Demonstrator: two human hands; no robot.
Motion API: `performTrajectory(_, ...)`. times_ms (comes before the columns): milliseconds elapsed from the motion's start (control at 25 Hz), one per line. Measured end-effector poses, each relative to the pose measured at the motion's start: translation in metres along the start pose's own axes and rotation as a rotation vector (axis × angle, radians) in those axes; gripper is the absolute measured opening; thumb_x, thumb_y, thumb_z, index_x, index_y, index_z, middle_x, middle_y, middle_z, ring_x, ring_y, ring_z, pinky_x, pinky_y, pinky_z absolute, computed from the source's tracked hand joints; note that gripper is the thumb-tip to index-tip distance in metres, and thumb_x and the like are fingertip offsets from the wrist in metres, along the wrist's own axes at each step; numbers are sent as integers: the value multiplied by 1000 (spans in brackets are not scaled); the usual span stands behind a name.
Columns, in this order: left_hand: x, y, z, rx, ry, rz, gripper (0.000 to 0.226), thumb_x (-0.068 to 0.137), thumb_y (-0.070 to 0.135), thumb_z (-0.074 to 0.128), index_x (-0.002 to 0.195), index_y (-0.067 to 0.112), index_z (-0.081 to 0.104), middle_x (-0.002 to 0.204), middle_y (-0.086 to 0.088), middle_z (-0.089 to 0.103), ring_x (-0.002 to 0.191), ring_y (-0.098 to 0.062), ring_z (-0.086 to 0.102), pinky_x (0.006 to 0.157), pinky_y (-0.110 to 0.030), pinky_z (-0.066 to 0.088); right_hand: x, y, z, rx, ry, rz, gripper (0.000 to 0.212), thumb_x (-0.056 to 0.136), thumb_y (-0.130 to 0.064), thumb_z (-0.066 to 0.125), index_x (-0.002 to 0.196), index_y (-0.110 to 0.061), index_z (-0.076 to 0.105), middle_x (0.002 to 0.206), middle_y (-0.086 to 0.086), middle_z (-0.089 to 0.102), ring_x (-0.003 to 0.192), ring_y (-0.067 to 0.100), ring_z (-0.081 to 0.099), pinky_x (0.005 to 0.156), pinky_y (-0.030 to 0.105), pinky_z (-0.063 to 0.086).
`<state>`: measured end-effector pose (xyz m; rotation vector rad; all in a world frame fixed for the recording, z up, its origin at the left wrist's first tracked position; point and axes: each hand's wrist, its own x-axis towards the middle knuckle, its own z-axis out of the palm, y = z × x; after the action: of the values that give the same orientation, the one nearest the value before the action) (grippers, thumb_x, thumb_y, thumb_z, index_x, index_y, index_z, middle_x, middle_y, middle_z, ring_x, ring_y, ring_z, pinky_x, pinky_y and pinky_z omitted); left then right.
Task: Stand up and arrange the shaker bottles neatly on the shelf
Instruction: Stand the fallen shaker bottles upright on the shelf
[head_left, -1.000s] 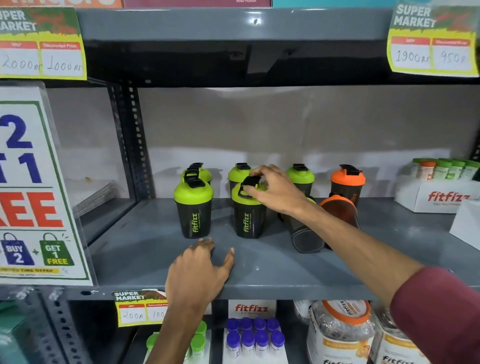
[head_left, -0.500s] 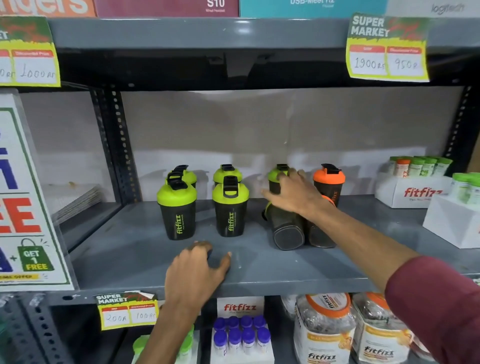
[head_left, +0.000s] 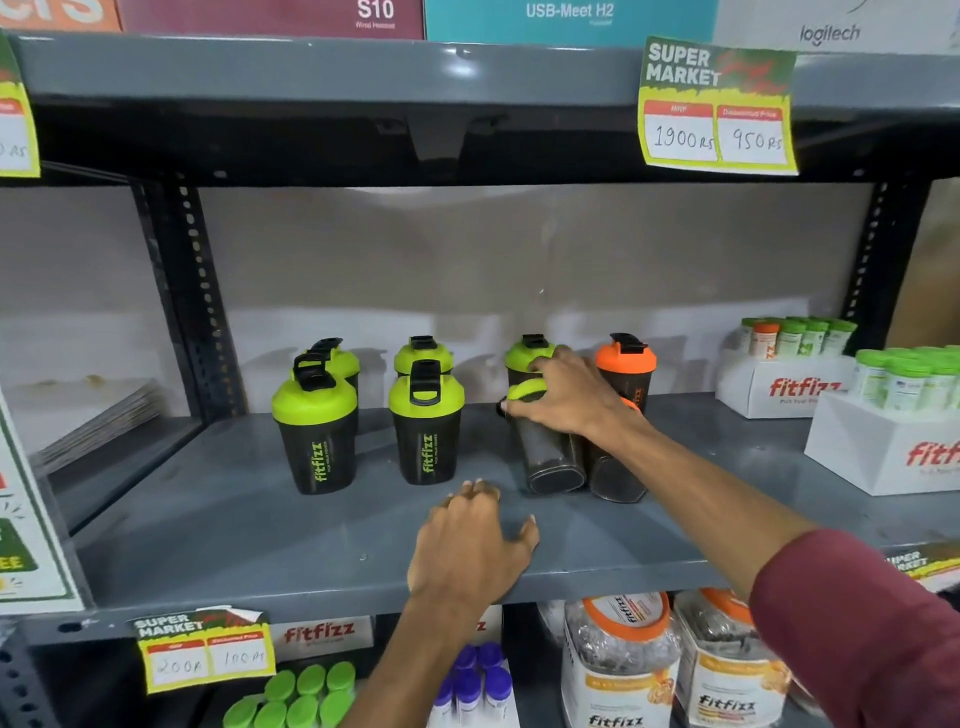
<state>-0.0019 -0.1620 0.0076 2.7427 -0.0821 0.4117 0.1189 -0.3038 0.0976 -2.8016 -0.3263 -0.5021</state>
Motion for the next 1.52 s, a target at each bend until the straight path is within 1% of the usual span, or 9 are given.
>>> performTrajectory(160, -2, -5, 4, -13, 23, 31, 58, 91, 60, 47, 129, 18, 59, 135, 0, 59, 120, -25, 57, 98, -38, 48, -11, 9, -4, 52, 167, -105, 70, 78, -58, 70, 137, -23, 56, 117, 6, 44, 108, 36, 55, 102, 43, 45)
performTrajectory(360, -4, -2, 4, 9, 47, 47, 58, 93, 61, 45, 131, 18, 57, 134, 0, 60, 119, -24, 58, 97, -37, 47, -24, 20, 5, 94, 179, -134, 70, 79, -53, 68, 140, -24, 50, 119, 6, 38, 114, 34, 50, 104, 46, 45)
performTrajectory(560, -3, -4, 4, -2, 45, 38, 62, 93, 61, 46, 138, 19, 55, 146, 1, 53, 128, -23, 53, 105, -37, 44, -17, 7, -10, 41, 82, -101, 71, 74, -50, 71, 138, -26, 51, 123, 8, 41, 118, 35, 50, 105, 45, 44)
performTrajectory(680, -4, -3, 5, -6, 46, 35, 63, 93, 62, 46, 139, 20, 54, 148, 2, 51, 131, -22, 51, 107, -36, 42, -14, 0, -16, -66, 33, -36, 75, 73, -71, 61, 134, -29, 49, 130, 7, 40, 126, 32, 42, 104, 47, 40)
performTrajectory(800, -3, -4, 6, -10, 57, 37, 62, 92, 62, 46, 137, 20, 55, 147, 2, 53, 130, -21, 53, 107, -36, 43, -7, -10, -17, -64, 87, 12, 77, 72, -86, 49, 121, -27, 60, 128, 7, 43, 126, 31, 40, 99, 48, 41)
performTrajectory(1040, -3, -6, 6, -19, 53, 51, 66, 93, 62, 47, 142, 19, 51, 151, 1, 49, 137, -19, 47, 112, -34, 39, 5, -14, -23, 10, 80, -10, 38, 83, -47, 62, 113, -25, 69, 120, 3, 56, 120, 28, 52, 98, 44, 39)
performTrajectory(1240, -3, -6, 5, -1, 47, 62, 66, 94, 63, 46, 142, 19, 52, 152, 1, 49, 137, -19, 48, 112, -34, 37, 4, -8, -22, 154, 22, -70, 29, 81, -18, 55, 108, -20, 68, 116, -1, 62, 114, 23, 57, 103, 49, 42)
performTrajectory(1400, -4, -7, 4, -4, 41, 59, 65, 93, 63, 46, 141, 19, 54, 151, 1, 50, 135, -20, 49, 112, -35, 39, -4, -5, -25, 189, 8, -82, 36, 91, -20, 45, 122, -23, 64, 134, -1, 60, 127, 24, 52, 110, 48, 33)
performTrajectory(1520, -4, -5, 4, -8, 23, 49, 65, 93, 64, 46, 139, 19, 54, 148, 1, 52, 132, -21, 52, 110, -37, 42, -13, 14, -33, 236, 170, 49, 39, 101, -35, 38, 134, -24, 56, 140, 6, 52, 134, 28, 46, 107, 43, 30)
